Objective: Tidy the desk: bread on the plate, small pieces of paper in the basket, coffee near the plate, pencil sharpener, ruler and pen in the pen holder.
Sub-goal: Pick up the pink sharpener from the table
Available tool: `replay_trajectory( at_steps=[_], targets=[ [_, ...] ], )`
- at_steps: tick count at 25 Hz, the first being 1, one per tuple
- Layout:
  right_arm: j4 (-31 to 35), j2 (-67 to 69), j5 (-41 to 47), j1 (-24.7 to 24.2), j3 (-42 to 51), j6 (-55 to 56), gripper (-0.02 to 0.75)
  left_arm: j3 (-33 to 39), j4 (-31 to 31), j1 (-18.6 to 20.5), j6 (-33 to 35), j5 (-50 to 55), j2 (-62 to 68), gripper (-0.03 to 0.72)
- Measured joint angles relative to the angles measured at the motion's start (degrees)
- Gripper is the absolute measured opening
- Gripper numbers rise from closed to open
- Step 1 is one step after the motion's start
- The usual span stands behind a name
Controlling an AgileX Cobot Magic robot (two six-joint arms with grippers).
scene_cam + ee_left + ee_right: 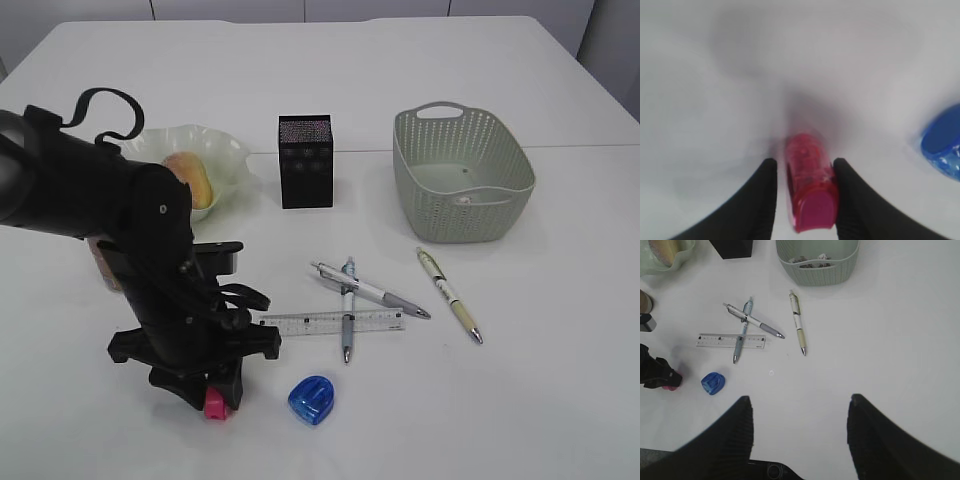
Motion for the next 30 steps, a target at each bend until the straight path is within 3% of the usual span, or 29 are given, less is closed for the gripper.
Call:
replay_trajectory(
  at_steps=[9,19,30],
  targets=[
    [0.0,0.0,0.0,0.0,0.0,0.0,0.468,-0.1,0.0,0.0,0.5,0.0,0.0,0.261],
    [0.0,0.0,0.0,0.0,0.0,0.0,0.467,-0.1,0.0,0.0,1.4,0.8,0.0,0.176],
    [0.0,0.0,0.0,0.0,0.0,-0.1,0.468,-0.1,0.0,0.0,3.0,4.6,0.0,0.161]
  ],
)
